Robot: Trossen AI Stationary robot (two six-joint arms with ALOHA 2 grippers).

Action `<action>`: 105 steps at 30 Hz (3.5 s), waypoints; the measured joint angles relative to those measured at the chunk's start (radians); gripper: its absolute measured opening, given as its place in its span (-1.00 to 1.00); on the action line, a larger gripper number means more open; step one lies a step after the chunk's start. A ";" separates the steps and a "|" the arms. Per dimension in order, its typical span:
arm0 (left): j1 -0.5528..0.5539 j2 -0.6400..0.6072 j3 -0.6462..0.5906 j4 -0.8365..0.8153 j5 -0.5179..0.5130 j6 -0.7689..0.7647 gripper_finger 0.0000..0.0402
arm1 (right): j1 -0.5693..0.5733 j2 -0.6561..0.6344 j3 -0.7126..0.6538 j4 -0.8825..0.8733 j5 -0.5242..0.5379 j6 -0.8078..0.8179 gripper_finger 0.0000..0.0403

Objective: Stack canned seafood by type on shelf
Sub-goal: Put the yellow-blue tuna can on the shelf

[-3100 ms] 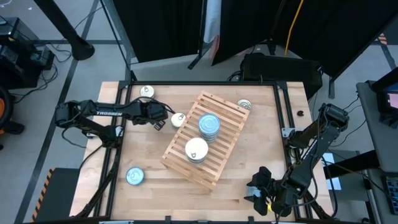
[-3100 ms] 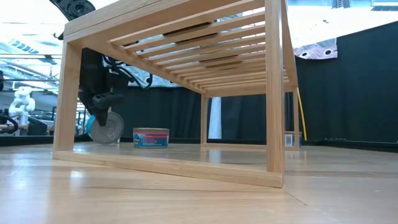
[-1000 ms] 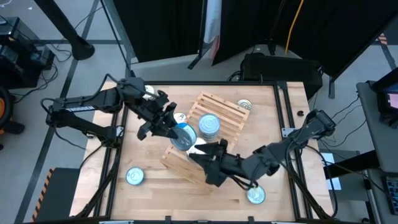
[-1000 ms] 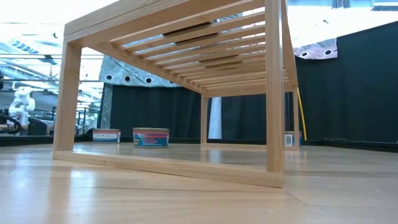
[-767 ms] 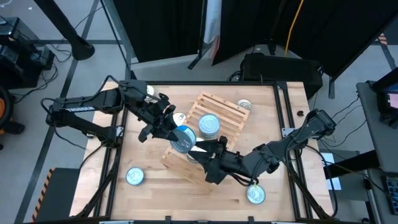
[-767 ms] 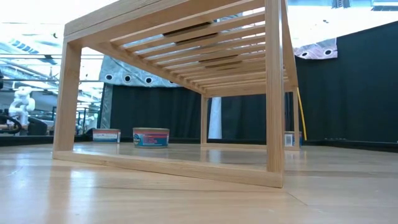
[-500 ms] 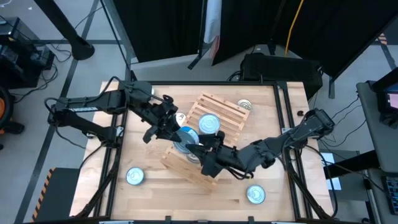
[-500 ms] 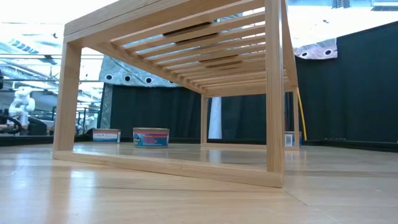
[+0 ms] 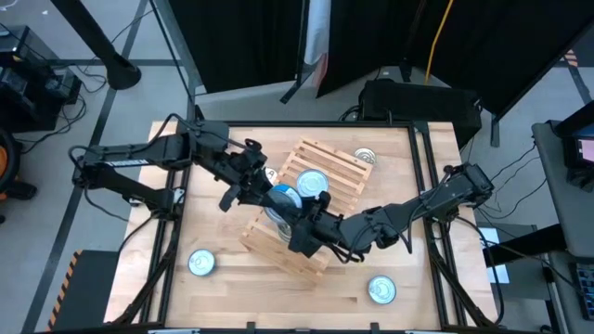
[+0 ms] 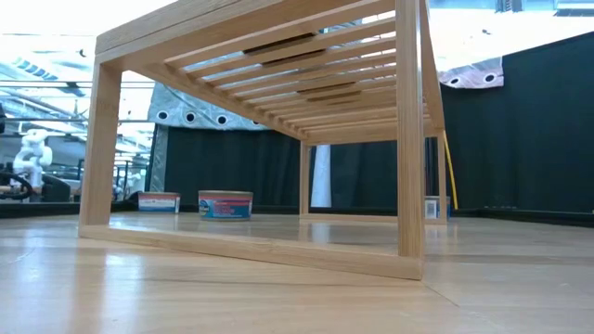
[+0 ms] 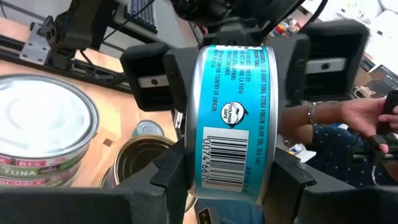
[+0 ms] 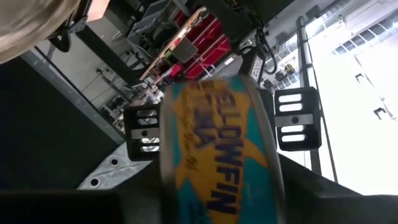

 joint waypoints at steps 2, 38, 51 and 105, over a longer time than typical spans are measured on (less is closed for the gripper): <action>0.010 -0.008 0.000 -0.002 0.008 0.000 -0.23 | 0.000 0.000 0.000 0.000 0.004 0.000 -0.24; -0.035 -0.362 -0.079 -0.065 -0.363 0.269 0.43 | 0.199 -0.373 0.000 -0.181 0.310 0.672 -0.28; -0.116 -0.340 -0.421 0.193 -0.552 0.298 0.43 | -0.029 -0.586 0.000 -1.118 -0.062 1.692 -0.30; -0.159 -0.332 -0.491 0.287 -0.551 0.308 0.43 | -0.455 -0.573 -0.657 -0.512 -0.582 1.600 0.29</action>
